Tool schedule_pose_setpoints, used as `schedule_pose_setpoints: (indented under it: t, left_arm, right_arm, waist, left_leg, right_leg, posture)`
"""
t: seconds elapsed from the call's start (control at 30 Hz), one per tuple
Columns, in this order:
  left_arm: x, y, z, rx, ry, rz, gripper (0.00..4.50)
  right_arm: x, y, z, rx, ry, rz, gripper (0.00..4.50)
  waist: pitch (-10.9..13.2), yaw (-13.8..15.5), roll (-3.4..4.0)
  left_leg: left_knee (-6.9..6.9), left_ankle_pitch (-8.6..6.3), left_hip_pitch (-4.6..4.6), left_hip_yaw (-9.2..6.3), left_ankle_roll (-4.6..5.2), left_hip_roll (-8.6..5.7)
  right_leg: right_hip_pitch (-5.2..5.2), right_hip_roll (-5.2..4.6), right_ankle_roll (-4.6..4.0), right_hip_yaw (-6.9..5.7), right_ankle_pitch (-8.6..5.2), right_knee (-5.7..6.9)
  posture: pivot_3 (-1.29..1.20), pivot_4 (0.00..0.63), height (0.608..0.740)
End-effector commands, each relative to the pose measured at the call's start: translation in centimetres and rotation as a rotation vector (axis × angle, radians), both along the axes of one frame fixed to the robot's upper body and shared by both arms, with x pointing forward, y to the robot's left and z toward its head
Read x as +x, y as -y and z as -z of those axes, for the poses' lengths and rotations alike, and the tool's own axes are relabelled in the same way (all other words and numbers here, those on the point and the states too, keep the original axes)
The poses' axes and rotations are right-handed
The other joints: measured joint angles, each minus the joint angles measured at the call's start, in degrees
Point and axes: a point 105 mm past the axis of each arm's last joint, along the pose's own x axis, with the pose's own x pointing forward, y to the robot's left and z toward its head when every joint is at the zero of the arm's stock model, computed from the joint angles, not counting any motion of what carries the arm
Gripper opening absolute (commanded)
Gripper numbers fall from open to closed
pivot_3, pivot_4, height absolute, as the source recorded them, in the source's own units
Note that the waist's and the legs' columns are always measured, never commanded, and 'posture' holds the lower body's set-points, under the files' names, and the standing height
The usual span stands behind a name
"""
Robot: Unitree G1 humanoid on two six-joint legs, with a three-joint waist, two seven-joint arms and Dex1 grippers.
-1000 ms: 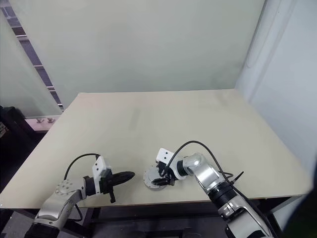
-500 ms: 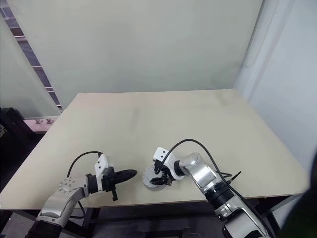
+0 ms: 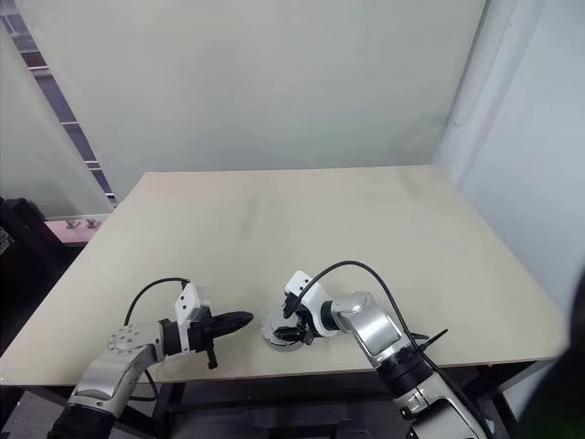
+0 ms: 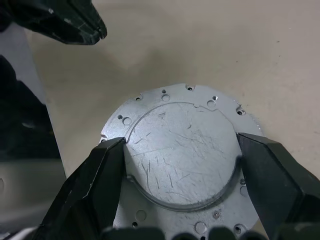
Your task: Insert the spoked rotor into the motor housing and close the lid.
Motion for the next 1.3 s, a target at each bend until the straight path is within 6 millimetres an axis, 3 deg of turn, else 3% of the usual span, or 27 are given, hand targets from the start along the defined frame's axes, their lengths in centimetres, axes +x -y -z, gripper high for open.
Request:
schedule_pose_setpoints:
  t: [0.03, 0.33, 0.9, 1.3]
  left_arm:
    - [0.5, 0.1, -1.0, 0.0, 0.044, 0.016, 0.0]
    - [0.7, -0.2, -1.1, 0.01, 0.045, 0.017, 0.0]
    - [0.8, -0.1, -1.2, 0.01, 0.05, 0.018, 0.0]
    - [0.7, 0.3, -1.0, -0.001, 0.047, 0.022, 0.0]
  right_arm:
    - [0.0, -0.4, -1.3, 0.109, 0.007, 0.007, 3.3]
    - [0.2, -0.2, -1.6, 0.17, 0.056, 0.035, 3.3]
    - [-0.8, -0.4, 0.9, -0.031, 0.095, -0.015, 3.3]
    - [-0.5, 0.8, 0.7, -0.093, 0.097, -0.05, 3.3]
  waist:
    - [0.0, 0.0, 0.01]
    - [0.01, 0.0, 0.01]
    - [0.0, -0.01, 0.0]
    - [0.0, 0.04, 0.0]
  left_leg:
    - [0.0, 0.0, -0.01, 0.0, 0.0, 0.0]
    - [-0.05, 0.0, -0.05, 0.0, 0.0, -0.01]
    - [-0.02, 0.0, 0.03, 0.03, 0.0, 0.02]
    - [-0.02, 0.0, -0.02, -0.01, 0.0, -0.07]
  right_leg:
    - [0.0, 0.0, 0.0, 0.0, 0.0, 0.0]
    - [-0.03, 0.0, 0.0, 0.02, 0.0, -0.01]
    - [0.0, 0.0, 0.0, 0.03, 0.0, 0.0]
    - [0.02, -0.03, 0.0, 0.04, 0.0, -0.03]
  posture:
    - [0.0, 0.0, 0.74]
    - [0.0, 0.0, 0.74]
    - [0.0, 0.0, 0.74]
    - [0.0, 0.0, 0.74]
